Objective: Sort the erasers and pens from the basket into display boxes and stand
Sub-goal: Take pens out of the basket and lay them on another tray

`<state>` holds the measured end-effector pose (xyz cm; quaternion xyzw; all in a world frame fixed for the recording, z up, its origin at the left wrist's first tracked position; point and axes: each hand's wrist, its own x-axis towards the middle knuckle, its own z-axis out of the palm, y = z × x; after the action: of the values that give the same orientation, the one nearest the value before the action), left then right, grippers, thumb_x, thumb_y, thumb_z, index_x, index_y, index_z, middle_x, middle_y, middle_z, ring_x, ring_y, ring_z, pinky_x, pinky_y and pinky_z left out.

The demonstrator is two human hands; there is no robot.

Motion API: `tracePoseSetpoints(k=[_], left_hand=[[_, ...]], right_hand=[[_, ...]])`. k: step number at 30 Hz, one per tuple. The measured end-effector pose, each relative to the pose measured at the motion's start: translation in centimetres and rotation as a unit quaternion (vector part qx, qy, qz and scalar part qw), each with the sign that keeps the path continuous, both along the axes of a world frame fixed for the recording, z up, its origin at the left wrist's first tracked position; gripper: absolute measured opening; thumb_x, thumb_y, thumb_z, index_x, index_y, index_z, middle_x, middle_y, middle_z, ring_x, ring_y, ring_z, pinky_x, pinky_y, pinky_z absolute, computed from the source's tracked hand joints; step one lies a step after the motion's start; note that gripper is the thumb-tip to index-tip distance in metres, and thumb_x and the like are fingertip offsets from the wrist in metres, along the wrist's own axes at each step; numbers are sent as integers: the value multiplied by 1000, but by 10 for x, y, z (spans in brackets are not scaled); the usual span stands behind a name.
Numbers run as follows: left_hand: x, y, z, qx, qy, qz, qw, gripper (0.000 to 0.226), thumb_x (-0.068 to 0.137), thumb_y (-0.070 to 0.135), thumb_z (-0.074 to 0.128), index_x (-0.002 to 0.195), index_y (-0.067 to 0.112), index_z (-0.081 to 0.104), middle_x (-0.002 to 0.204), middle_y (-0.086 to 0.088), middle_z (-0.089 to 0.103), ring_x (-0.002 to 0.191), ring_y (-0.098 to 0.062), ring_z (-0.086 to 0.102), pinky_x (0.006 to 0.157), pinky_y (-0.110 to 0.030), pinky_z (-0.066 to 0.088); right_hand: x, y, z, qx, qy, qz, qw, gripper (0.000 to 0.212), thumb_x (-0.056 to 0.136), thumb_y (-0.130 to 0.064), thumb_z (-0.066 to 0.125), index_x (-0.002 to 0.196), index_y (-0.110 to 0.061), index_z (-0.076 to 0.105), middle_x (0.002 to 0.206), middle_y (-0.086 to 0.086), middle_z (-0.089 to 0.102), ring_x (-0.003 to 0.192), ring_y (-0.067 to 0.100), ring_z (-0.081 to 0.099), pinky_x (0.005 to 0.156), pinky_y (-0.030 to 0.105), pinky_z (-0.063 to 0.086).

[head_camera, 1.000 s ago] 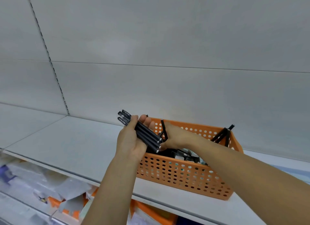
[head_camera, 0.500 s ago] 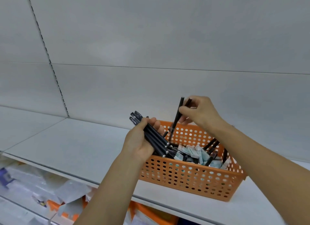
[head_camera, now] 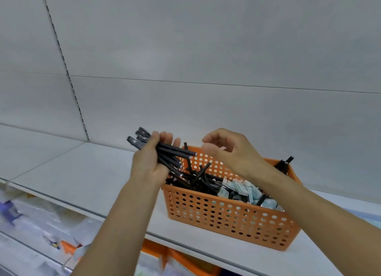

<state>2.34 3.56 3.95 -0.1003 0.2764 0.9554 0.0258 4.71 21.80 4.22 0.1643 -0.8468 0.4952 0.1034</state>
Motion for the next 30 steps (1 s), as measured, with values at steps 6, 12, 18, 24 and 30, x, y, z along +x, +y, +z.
tracePoseSetpoints(k=[6, 12, 18, 24, 30], left_hand=[[-2, -27, -18, -26, 9, -1, 1000, 18, 97, 20, 55, 88, 5, 57, 68, -3, 59, 60, -14, 56, 56, -27, 55], [6, -26, -21, -6, 29, -1, 1000, 22, 99, 22, 53, 86, 4, 57, 68, -3, 58, 61, -14, 55, 56, -26, 56], [13, -19, -20, -17, 28, -21, 999, 18, 97, 22, 55, 90, 5, 57, 68, -3, 61, 61, -13, 57, 57, -28, 56], [14, 8, -14, 5, 12, -80, 997, 20, 97, 21, 55, 87, 4, 56, 67, -4, 59, 63, -14, 55, 57, -27, 57], [20, 38, -8, -37, -4, -145, 989, 21, 96, 19, 57, 83, 3, 59, 68, -6, 59, 51, -15, 57, 57, -29, 55]], right_hand=[[-30, -22, -15, 269, -175, 111, 941, 52, 81, -25, 74, 129, -24, 54, 98, -19, 58, 91, 1, 57, 86, 25, 47], [-30, -57, -25, 367, -90, 147, 914, 18, 91, -22, 61, 108, -16, 62, 96, 2, 67, 86, 17, 63, 79, 31, 53], [-29, -5, -12, 110, -116, 26, 987, 25, 85, -23, 70, 107, -15, 61, 100, 0, 65, 78, 15, 69, 62, 27, 56], [-20, 33, 0, -65, -132, -29, 989, 16, 86, -8, 69, 102, -7, 67, 90, 14, 72, 71, 23, 71, 56, 35, 58], [-10, 48, 6, -104, -71, -103, 987, 7, 86, -7, 69, 92, -7, 70, 84, 16, 73, 58, 21, 64, 48, 29, 53]])
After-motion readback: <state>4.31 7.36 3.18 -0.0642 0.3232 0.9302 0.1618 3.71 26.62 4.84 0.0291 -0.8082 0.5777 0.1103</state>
